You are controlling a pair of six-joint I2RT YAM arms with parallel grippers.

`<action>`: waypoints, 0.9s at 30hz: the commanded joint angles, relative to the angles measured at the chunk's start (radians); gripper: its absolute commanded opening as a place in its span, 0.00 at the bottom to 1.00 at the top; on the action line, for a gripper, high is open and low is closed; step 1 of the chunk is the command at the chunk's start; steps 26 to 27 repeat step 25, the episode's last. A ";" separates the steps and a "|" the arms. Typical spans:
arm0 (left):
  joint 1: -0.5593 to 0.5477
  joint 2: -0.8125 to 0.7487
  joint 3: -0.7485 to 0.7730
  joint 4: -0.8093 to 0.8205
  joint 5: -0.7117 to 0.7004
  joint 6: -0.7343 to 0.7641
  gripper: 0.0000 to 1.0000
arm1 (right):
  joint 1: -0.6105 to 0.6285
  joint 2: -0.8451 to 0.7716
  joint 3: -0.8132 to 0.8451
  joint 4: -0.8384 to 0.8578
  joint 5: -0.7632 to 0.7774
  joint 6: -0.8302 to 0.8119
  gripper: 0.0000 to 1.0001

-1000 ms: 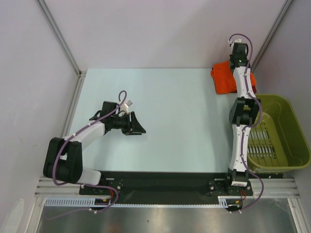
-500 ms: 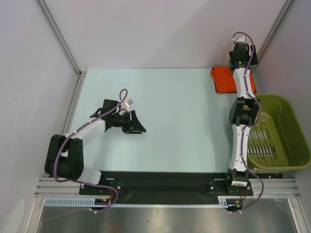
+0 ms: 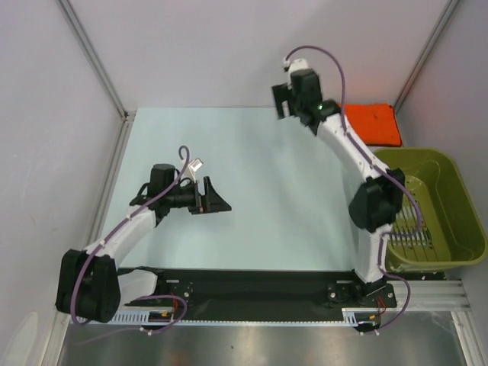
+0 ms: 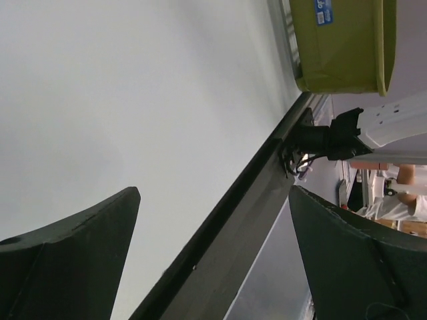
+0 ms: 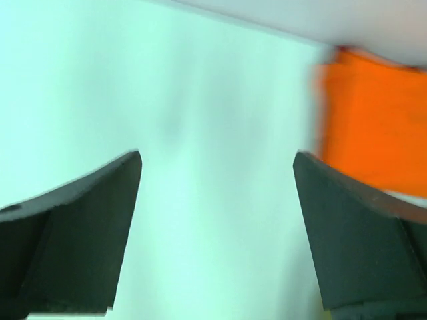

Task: Fold and stack the t-shirts
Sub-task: Reset both grippers

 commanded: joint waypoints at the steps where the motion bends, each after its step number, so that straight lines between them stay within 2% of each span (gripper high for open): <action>1: 0.000 -0.121 -0.062 0.102 0.049 -0.061 1.00 | 0.099 -0.292 -0.382 0.115 -0.230 0.310 1.00; 4: 0.000 -0.230 -0.154 0.132 0.031 -0.113 1.00 | 0.153 -0.467 -0.685 0.333 -0.339 0.471 1.00; 5: 0.001 -0.263 -0.183 0.143 0.005 -0.154 1.00 | 0.155 -0.586 -0.876 0.383 -0.356 0.622 1.00; 6: 0.003 -0.301 -0.215 0.192 0.003 -0.182 1.00 | 0.154 -0.638 -0.981 0.452 -0.410 0.696 1.00; 7: 0.004 -0.329 -0.287 0.208 0.003 -0.214 1.00 | 0.151 -0.697 -1.064 0.470 -0.434 0.778 1.00; 8: 0.004 -0.387 -0.323 0.247 -0.010 -0.290 1.00 | 0.141 -0.801 -1.218 0.489 -0.470 0.880 1.00; 9: 0.003 -0.422 -0.385 0.289 -0.020 -0.327 1.00 | 0.137 -0.861 -1.279 0.485 -0.526 0.937 1.00; 10: 0.003 -0.457 -0.418 0.322 -0.024 -0.404 1.00 | 0.132 -0.918 -1.331 0.479 -0.537 0.983 1.00; 11: 0.000 -0.535 -0.445 0.355 -0.032 -0.435 1.00 | 0.137 -1.039 -1.464 0.488 -0.548 1.017 1.00; 13: -0.002 -0.625 -0.514 0.386 -0.061 -0.495 1.00 | 0.155 -1.148 -1.601 0.542 -0.542 1.123 1.00; 14: -0.002 -0.698 -0.535 0.386 -0.070 -0.518 1.00 | 0.173 -1.255 -1.718 0.577 -0.525 1.166 1.00; 16: -0.003 -0.777 -0.611 0.419 -0.070 -0.641 1.00 | 0.181 -1.345 -1.819 0.560 -0.513 1.305 1.00; 19: -0.003 -0.947 -0.743 0.531 -0.052 -0.803 1.00 | 0.180 -1.480 -1.900 0.467 -0.527 1.354 1.00; 23: -0.003 -1.168 -0.840 0.534 -0.069 -0.909 1.00 | 0.181 -1.641 -1.991 0.421 -0.537 1.389 1.00; 24: -0.003 -1.201 -0.840 0.481 -0.072 -0.905 1.00 | 0.181 -1.678 -2.017 0.419 -0.540 1.410 1.00; 25: -0.003 -1.290 -0.838 0.475 -0.072 -0.929 1.00 | 0.181 -1.768 -2.073 0.428 -0.551 1.438 1.00; 27: -0.003 -1.290 -0.838 0.475 -0.072 -0.929 1.00 | 0.181 -1.768 -2.073 0.428 -0.551 1.438 1.00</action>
